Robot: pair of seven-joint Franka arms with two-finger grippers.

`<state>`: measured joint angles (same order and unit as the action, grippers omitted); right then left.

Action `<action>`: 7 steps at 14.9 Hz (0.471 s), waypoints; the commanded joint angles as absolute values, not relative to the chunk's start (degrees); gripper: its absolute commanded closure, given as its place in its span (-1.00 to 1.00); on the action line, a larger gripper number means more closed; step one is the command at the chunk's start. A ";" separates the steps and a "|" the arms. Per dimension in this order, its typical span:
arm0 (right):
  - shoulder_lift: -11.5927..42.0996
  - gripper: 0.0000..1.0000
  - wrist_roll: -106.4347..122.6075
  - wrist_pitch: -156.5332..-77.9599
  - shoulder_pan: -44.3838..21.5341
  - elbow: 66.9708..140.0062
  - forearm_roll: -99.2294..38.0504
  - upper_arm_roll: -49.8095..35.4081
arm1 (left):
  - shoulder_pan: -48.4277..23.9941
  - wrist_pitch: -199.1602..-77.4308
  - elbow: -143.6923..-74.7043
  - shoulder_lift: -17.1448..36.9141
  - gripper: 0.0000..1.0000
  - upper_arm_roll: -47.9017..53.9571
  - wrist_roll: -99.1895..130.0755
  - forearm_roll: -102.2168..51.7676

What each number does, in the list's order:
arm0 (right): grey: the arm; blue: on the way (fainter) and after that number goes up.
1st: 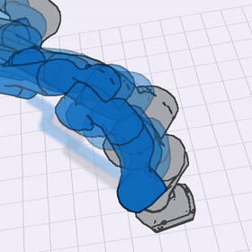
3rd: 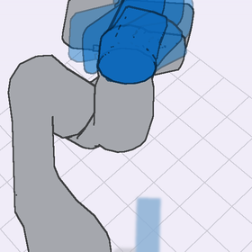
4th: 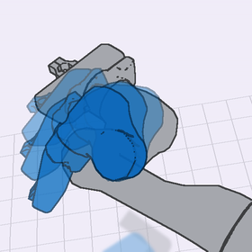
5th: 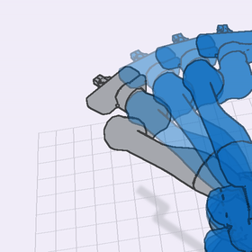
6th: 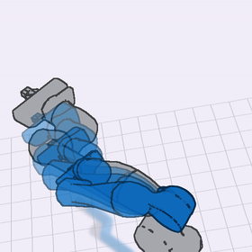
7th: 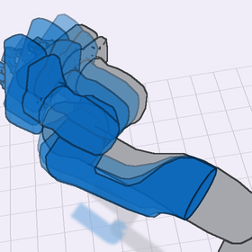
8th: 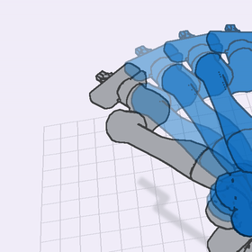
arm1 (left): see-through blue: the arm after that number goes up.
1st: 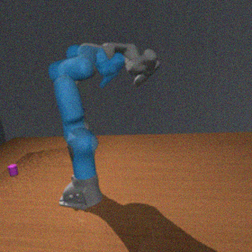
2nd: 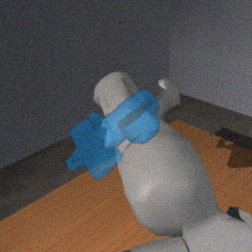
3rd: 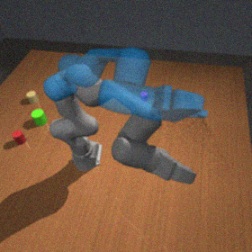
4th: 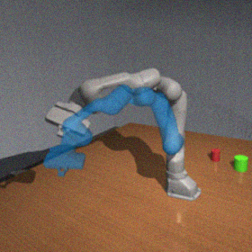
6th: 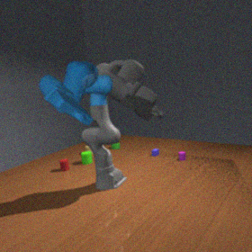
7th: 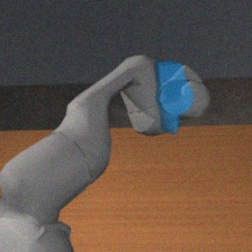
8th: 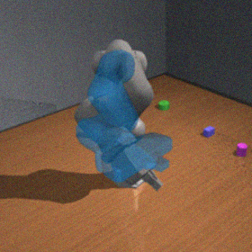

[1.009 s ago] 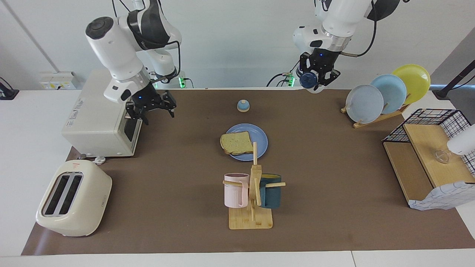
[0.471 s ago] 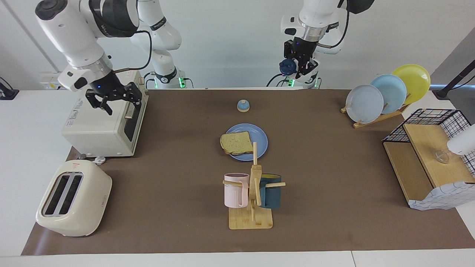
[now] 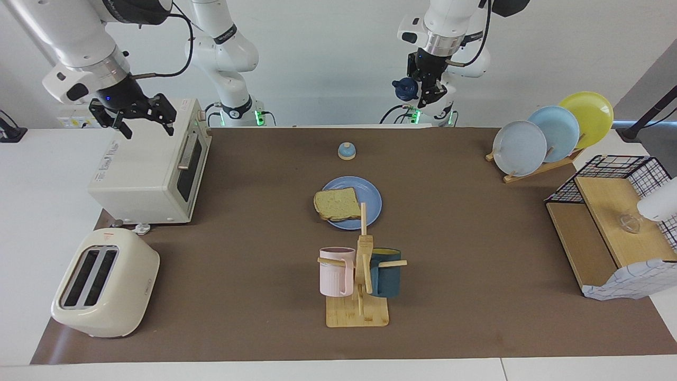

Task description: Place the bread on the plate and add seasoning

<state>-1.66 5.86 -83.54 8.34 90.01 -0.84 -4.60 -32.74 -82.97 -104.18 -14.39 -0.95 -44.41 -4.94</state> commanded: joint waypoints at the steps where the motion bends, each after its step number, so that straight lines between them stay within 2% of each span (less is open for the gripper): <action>1: 0.80 -1.00 3.69 -84.19 5.82 87.19 0.44 -2.92 | -32.78 -81.48 -104.77 -16.43 0.12 -1.93 -48.60 -5.45; 3: -0.44 -1.00 3.69 -83.15 2.12 87.71 0.44 0.69 | -32.78 -82.09 -104.68 -16.44 0.11 -1.94 -50.53 -5.28; 7: -2.45 -1.00 3.60 -82.97 1.23 89.81 0.44 0.97 | -32.70 -82.27 -104.68 -16.44 0.10 -1.93 -51.50 -5.19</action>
